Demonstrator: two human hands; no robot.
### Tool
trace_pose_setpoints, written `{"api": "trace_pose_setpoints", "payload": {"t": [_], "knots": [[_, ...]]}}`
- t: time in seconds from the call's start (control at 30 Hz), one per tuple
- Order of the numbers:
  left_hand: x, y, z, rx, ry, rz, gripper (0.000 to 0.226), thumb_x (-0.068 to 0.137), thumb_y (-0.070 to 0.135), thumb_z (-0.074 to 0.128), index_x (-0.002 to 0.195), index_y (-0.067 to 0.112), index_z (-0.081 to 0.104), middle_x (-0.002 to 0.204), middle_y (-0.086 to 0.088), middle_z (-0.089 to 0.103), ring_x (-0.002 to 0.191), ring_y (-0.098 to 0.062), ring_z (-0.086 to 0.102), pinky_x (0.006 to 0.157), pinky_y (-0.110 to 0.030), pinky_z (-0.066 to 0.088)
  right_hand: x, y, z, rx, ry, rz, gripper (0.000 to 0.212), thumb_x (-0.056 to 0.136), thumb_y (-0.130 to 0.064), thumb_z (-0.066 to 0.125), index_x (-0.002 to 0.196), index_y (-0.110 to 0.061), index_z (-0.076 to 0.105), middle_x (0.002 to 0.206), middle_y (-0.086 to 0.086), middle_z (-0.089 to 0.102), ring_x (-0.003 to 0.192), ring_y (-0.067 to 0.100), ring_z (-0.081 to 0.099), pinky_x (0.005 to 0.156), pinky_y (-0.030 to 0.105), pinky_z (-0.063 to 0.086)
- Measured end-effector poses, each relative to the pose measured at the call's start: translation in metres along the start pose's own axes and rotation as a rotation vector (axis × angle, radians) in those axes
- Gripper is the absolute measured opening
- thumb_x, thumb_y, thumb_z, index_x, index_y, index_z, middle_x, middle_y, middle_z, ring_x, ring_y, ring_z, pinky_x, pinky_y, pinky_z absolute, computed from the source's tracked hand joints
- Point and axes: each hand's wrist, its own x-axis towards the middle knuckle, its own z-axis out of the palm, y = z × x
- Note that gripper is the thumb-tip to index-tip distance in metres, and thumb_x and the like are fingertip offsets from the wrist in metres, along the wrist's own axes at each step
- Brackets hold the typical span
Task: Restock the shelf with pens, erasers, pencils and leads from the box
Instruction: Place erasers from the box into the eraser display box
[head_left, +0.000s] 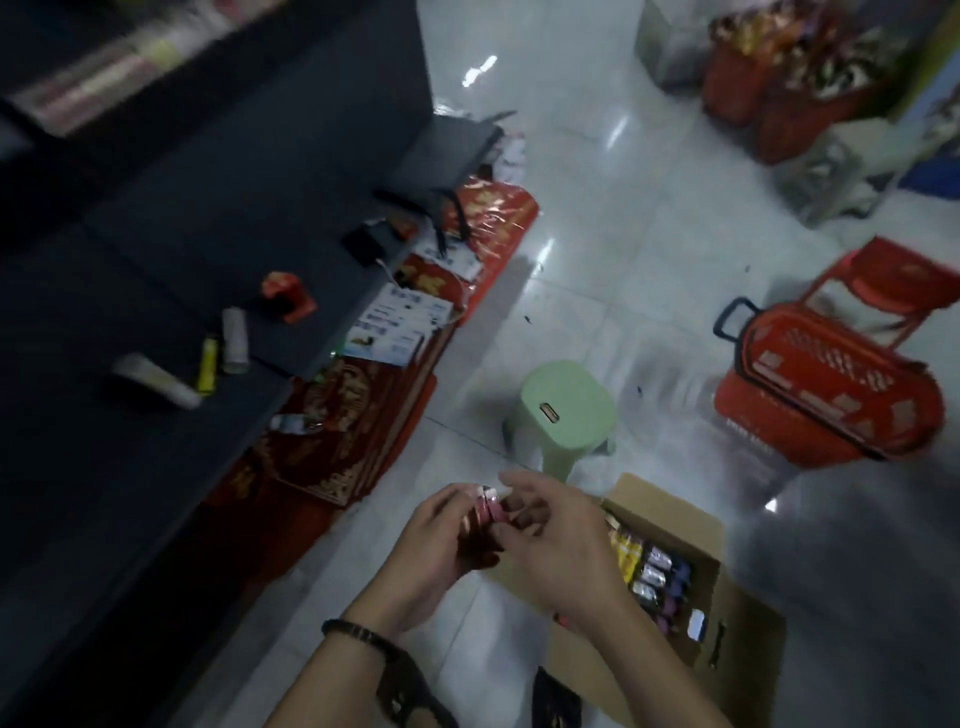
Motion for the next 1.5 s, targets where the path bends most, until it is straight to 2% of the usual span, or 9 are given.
{"api": "trace_pose_setpoints", "payload": {"t": [0.13, 0.27, 0.4, 0.53, 0.77, 0.93, 1.1, 1.23, 1.5], "knots": [[-0.069, 0.032, -0.054, -0.244, 0.105, 0.034, 0.031, 0.108, 0.018, 0.049, 0.124, -0.004, 0.064, 0.095, -0.021, 0.073, 0.068, -0.028, 0.065, 0.058, -0.034, 0.052, -0.021, -0.076, 0.050, 0.112, -0.071, -0.049, 0.023, 0.089, -0.020, 0.085, 0.108, -0.031, 0.076, 0.091, -0.008, 0.079, 0.083, 0.004, 0.074, 0.075, 0.021, 0.059], [-0.138, 0.060, -0.132, -0.364, 0.144, 0.125, 0.028, 0.108, 0.015, 0.045, 0.128, 0.004, 0.060, 0.091, -0.022, 0.069, 0.063, -0.027, 0.059, 0.055, -0.033, 0.045, -0.036, -0.147, 0.115, 0.167, -0.166, -0.114, 0.023, 0.087, -0.002, 0.080, 0.092, -0.025, 0.082, 0.084, 0.000, 0.080, 0.071, 0.011, 0.072, 0.065, 0.025, 0.055], [-0.205, 0.082, -0.224, -0.396, 0.168, 0.229, 0.030, 0.107, 0.037, 0.054, 0.113, 0.011, 0.068, 0.092, -0.016, 0.063, 0.065, -0.023, 0.056, 0.053, -0.030, 0.041, -0.055, -0.224, 0.191, 0.192, -0.298, -0.194, 0.024, 0.094, -0.003, 0.075, 0.099, -0.024, 0.085, 0.091, 0.002, 0.082, 0.082, 0.015, 0.073, 0.076, 0.031, 0.056], [-0.267, 0.103, -0.307, -0.297, 0.239, 0.348, 0.021, 0.106, 0.037, 0.060, 0.098, 0.019, 0.067, 0.087, -0.013, 0.059, 0.061, -0.019, 0.051, 0.051, -0.027, 0.036, -0.074, -0.295, 0.268, 0.168, -0.393, -0.347, 0.024, 0.095, 0.000, 0.073, 0.102, -0.021, 0.082, 0.098, 0.000, 0.082, 0.097, 0.018, 0.077, 0.094, 0.041, 0.061], [-0.339, 0.151, -0.408, -0.205, 0.350, 0.376, 0.042, 0.098, 0.065, 0.058, 0.089, 0.027, 0.074, 0.079, -0.007, 0.061, 0.057, -0.018, 0.051, 0.050, -0.027, 0.036, -0.098, -0.380, 0.370, 0.031, -0.429, -0.706, 0.031, 0.096, -0.011, 0.077, 0.116, -0.034, 0.074, 0.102, -0.018, 0.078, 0.102, 0.005, 0.075, 0.091, 0.026, 0.059], [-0.357, 0.180, -0.464, -0.251, 0.382, 0.521, 0.029, 0.104, 0.040, 0.061, 0.108, 0.011, 0.064, 0.087, -0.013, 0.062, 0.060, -0.020, 0.052, 0.052, -0.030, 0.039, -0.078, -0.430, 0.421, 0.015, -0.450, -0.967, 0.034, 0.088, -0.010, 0.085, 0.117, -0.027, 0.076, 0.105, -0.021, 0.077, 0.102, 0.003, 0.075, 0.086, 0.020, 0.059], [-0.352, 0.213, -0.510, -0.221, 0.482, 0.648, 0.015, 0.109, 0.019, 0.052, 0.103, 0.013, 0.064, 0.088, -0.016, 0.061, 0.058, -0.022, 0.049, 0.052, -0.033, 0.040, -0.033, -0.476, 0.469, 0.008, -0.453, -1.207, 0.031, 0.081, -0.009, 0.092, 0.105, -0.024, 0.080, 0.107, -0.016, 0.072, 0.093, 0.011, 0.073, 0.075, 0.023, 0.059], [-0.349, 0.239, -0.545, -0.191, 0.570, 0.659, 0.016, 0.110, 0.017, 0.050, 0.110, 0.007, 0.062, 0.086, -0.014, 0.060, 0.058, -0.019, 0.048, 0.052, -0.031, 0.039, 0.000, -0.515, 0.508, 0.026, -0.591, -1.303, 0.028, 0.079, -0.011, 0.093, 0.102, -0.022, 0.082, 0.107, -0.016, 0.070, 0.091, 0.009, 0.073, 0.072, 0.022, 0.058], [-0.359, 0.261, -0.622, -0.152, 0.752, 0.712, 0.016, 0.109, 0.019, 0.056, 0.112, 0.003, 0.059, 0.084, -0.009, 0.060, 0.056, -0.016, 0.045, 0.051, -0.027, 0.034, 0.042, -0.581, 0.600, -0.061, -0.771, -1.617, 0.024, 0.087, -0.015, 0.088, 0.110, -0.015, 0.080, 0.110, -0.009, 0.074, 0.100, 0.003, 0.071, 0.083, 0.024, 0.059]]}}
